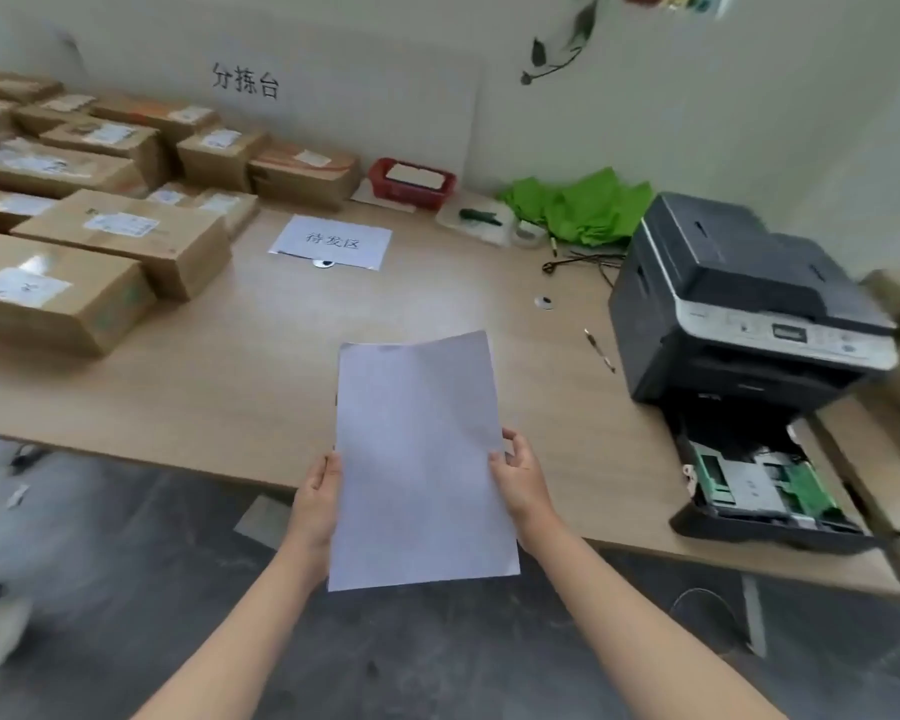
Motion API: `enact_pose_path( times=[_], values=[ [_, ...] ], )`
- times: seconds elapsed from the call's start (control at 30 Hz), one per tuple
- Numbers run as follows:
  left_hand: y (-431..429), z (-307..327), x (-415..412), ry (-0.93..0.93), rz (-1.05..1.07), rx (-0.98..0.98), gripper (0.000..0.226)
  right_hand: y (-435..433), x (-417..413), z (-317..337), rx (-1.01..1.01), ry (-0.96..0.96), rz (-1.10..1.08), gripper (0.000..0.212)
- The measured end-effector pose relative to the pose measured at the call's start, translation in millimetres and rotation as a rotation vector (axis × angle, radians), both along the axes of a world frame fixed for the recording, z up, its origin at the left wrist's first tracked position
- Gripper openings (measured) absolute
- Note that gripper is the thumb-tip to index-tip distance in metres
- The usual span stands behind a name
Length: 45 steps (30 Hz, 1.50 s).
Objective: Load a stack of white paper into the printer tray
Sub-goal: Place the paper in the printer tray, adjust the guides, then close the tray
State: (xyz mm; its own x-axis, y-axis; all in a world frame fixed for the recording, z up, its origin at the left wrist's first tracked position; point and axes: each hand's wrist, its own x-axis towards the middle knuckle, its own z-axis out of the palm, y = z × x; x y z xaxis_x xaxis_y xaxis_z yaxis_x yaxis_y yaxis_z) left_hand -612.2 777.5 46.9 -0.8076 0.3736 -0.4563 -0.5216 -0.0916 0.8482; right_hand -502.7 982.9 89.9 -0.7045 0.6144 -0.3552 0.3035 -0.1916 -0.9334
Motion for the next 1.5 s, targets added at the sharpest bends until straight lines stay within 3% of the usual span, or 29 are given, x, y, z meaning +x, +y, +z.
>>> enact_pose_path(
  times=[0.1, 0.27, 0.67, 1.03, 1.5],
  values=[
    [66.4, 4.4, 31.4, -0.016, -0.087, 0.01, 0.044, 50.6, 52.4, -0.6, -0.015, -0.005, -0.115, 0.023],
    [168.8, 0.8, 101.4, -0.044, -0.197, 0.027, 0.042, 138.9, 143.7, -6.9, -0.021, -0.002, -0.247, 0.026],
    [355.1, 16.5, 251.7, -0.046, -0.371, -0.054, 0.02, 315.5, 305.7, -11.7, 0.023, -0.141, -0.323, 0.02],
    [469.2, 0.1, 253.9, 0.05, -0.453, -0.21, 0.029, 415.8, 315.9, -21.9, 0.0, -0.253, -0.392, 0.021],
    [550.1, -48.4, 221.1, -0.061, -0.48, -0.324, 0.032, 511.8, 270.6, -53.5, -0.029, -0.533, -0.33, 0.023]
  ],
)
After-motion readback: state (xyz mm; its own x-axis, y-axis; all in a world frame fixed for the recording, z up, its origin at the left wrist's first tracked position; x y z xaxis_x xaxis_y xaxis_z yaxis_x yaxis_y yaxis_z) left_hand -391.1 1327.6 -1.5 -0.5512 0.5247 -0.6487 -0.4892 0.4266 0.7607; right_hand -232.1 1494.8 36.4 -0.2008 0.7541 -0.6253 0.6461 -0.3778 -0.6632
